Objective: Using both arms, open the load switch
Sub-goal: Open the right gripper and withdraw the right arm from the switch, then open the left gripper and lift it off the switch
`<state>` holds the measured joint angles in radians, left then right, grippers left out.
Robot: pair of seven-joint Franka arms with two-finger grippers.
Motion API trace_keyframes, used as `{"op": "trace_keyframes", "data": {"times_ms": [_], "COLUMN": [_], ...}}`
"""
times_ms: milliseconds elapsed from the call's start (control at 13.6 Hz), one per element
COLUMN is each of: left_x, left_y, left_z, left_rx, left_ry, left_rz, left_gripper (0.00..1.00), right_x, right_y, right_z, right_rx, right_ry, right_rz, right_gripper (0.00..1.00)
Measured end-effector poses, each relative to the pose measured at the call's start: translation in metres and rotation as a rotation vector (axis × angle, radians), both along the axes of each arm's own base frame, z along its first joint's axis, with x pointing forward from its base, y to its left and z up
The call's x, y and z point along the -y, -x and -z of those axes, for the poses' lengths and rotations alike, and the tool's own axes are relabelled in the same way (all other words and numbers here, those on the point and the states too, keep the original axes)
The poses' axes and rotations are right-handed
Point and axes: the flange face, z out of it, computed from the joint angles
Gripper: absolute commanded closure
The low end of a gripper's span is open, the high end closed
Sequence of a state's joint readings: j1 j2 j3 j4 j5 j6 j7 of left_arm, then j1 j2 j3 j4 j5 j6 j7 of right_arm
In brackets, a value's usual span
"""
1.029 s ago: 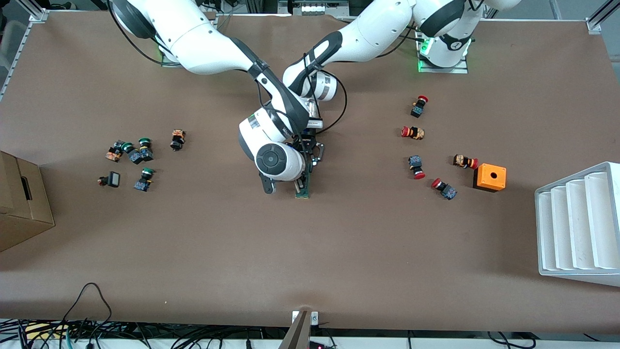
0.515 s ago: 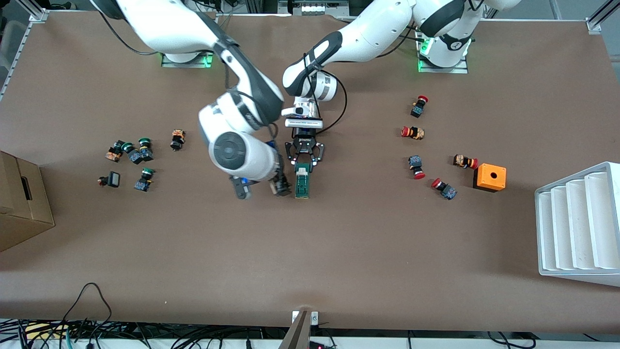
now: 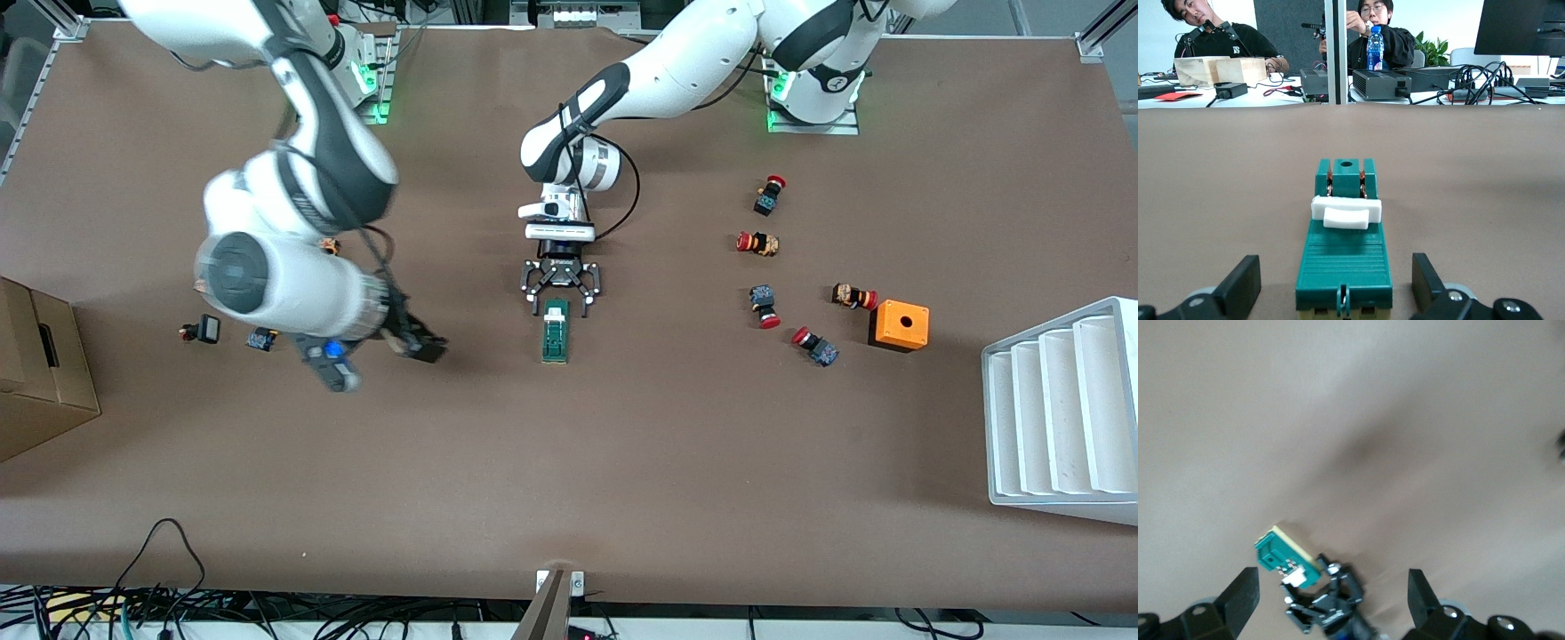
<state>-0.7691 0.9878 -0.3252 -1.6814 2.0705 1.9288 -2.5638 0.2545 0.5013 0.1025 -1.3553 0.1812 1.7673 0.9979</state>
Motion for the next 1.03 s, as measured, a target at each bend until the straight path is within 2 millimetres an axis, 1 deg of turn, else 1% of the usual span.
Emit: {"op": "trace_keyframes", "data": {"times_ms": [147,294,441,588,662,809,956,1029], "left_x": [0.000,0.001,0.001,0.002,0.006,0.020,0.035,0.041], "left_y": [0.000,-0.001,-0.001,0.004,0.010,0.023,0.037,0.043], "left_z": [0.000,-0.002,-0.007,-0.016,-0.024,-0.045,-0.075,-0.092], "left_rx": [-0.002,-0.011,-0.029,-0.049,-0.064,-0.096,-0.143,-0.168], "left_ry": [0.002,0.008,0.018,0.028,0.037,0.051,0.063,0.063], "left_rz": [0.000,-0.006,-0.022,-0.035,-0.038,-0.051,-0.076,-0.088], "left_gripper": [0.00,0.00,0.00,0.00,0.00,0.00,0.00,0.00], "right_x": [0.053,0.103,0.143,0.178,0.193,0.225,0.261,0.275], "right_y": [0.005,0.018,0.032,0.047,0.054,0.067,0.078,0.083], "right_z": [-0.022,-0.043,-0.062,-0.080,-0.087,-0.103,-0.119,-0.124], "right_rx": [0.035,0.049,0.064,0.093,0.106,0.136,0.157,0.156], "right_ry": [-0.008,-0.002,0.003,0.019,0.028,0.036,0.034,0.037], "right_rz": [-0.135,-0.262,-0.372,-0.486,-0.539,-0.629,-0.696,-0.720], "right_gripper": [0.01,0.01,0.01,0.01,0.01,0.01,0.01,0.01]}}
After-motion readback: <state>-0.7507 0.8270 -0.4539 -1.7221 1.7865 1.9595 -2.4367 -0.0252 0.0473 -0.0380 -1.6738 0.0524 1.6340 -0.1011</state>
